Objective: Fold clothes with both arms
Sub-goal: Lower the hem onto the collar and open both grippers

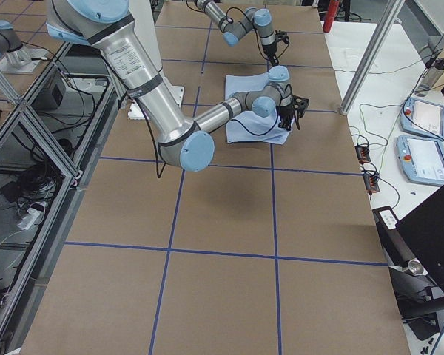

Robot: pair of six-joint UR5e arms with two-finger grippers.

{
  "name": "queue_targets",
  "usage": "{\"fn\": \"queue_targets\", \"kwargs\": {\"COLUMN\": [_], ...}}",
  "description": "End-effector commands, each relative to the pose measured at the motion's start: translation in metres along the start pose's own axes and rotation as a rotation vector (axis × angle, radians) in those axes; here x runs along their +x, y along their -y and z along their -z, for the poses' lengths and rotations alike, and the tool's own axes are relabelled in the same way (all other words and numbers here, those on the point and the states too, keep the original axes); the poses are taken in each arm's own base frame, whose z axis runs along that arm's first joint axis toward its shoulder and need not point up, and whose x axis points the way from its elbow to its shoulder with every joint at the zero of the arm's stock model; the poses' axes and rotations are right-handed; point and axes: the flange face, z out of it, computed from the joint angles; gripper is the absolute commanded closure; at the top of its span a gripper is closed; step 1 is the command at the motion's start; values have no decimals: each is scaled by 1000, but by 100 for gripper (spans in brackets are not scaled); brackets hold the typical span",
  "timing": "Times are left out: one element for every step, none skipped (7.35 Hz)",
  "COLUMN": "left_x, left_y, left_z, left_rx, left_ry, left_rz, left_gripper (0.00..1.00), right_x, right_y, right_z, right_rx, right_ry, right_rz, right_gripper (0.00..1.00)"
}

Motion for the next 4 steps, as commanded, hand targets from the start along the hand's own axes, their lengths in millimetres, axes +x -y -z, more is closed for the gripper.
{"fn": "queue_targets", "kwargs": {"left_x": [1, 1, 5, 4], "left_y": [0, 0, 1, 1], "left_z": [1, 0, 2, 2], "left_rx": [1, 2, 4, 4], "left_ry": [-3, -4, -8, -7], "left_rz": [11, 11, 8, 5], "left_gripper": [90, 40, 11, 0], "right_x": [0, 5, 5, 12], "right_y": [-3, -5, -2, -1], "right_z": [-2, -6, -4, -5], "right_rx": [-1, -6, -5, -19], "right_ry": [-4, -10, 0, 28], "right_rz": [3, 5, 45, 78], "right_gripper": [31, 0, 0, 0]}}
